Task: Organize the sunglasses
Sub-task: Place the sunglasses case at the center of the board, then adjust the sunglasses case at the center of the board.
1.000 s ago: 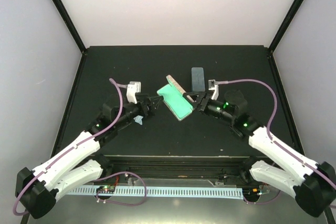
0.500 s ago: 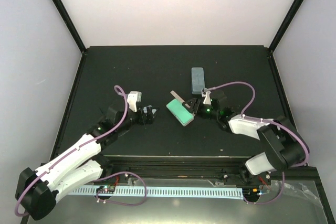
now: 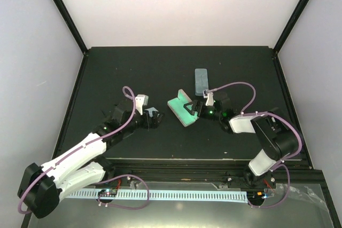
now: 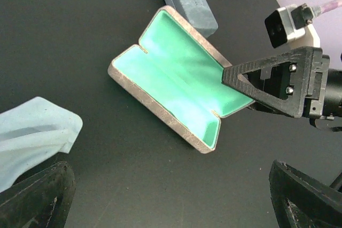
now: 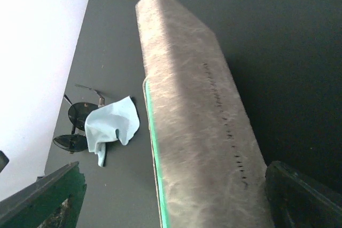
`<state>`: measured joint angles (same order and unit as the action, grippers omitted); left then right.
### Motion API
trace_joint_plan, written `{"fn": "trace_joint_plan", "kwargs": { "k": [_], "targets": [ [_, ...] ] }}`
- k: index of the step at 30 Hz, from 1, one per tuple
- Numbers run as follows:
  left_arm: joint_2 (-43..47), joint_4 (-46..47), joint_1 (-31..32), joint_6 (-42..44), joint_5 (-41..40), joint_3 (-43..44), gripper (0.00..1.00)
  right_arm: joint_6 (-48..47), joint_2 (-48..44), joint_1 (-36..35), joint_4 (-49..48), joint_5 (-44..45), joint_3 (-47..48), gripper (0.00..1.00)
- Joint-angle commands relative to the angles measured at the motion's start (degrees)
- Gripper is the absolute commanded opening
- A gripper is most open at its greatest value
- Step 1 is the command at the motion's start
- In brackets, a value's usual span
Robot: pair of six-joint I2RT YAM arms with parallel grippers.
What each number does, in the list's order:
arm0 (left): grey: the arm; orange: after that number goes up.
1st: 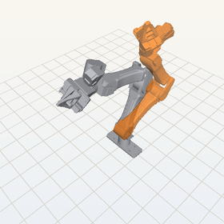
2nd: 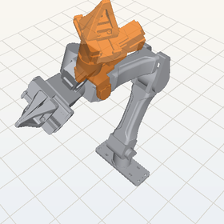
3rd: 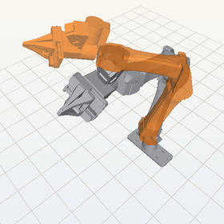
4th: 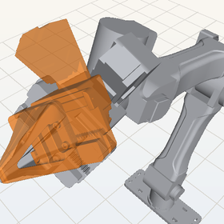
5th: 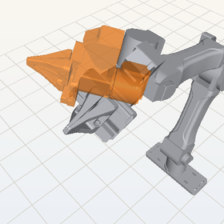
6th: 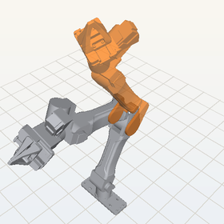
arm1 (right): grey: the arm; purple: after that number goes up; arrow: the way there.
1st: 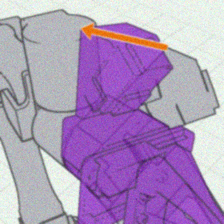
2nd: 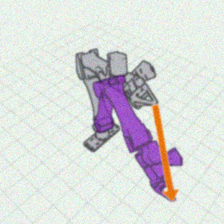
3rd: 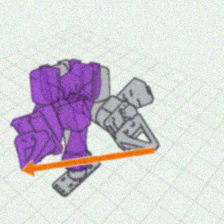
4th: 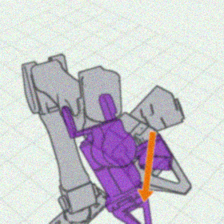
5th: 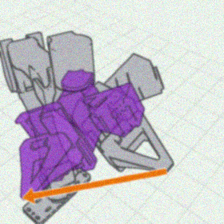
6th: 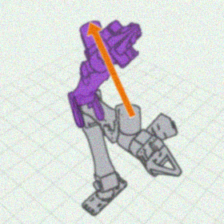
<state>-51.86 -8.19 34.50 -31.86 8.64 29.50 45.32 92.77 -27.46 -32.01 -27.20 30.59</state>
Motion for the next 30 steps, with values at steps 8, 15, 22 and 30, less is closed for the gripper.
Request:
{"fn": "trace_joint_plan", "kwargs": {
  "k": [8,15,22,30],
  "targets": [
    [-1.2,-1.1,-0.4,1.9,1.2,2.0,0.99,-6.5,-5.8,0.3,5.0,0.7,1.0,0.94],
    [-0.8,-1.9,-0.4,2.0,0.2,2.5,0.99,-4.2,-8.8,0.2,6.5,-6.6,1.7,0.93],
    [4.0,-5.2,-0.8,0.5,-6.5,2.7,0.99,-9.1,-19.2,-7.6,26.3,12.8,6.1,0.85],
    [16.3,-4.3,-1.8,-2.5,-15.8,-1.1,0.99,-7.5,-18.1,-20.0,30.2,26.9,8.2,0.75]
  ]
}}
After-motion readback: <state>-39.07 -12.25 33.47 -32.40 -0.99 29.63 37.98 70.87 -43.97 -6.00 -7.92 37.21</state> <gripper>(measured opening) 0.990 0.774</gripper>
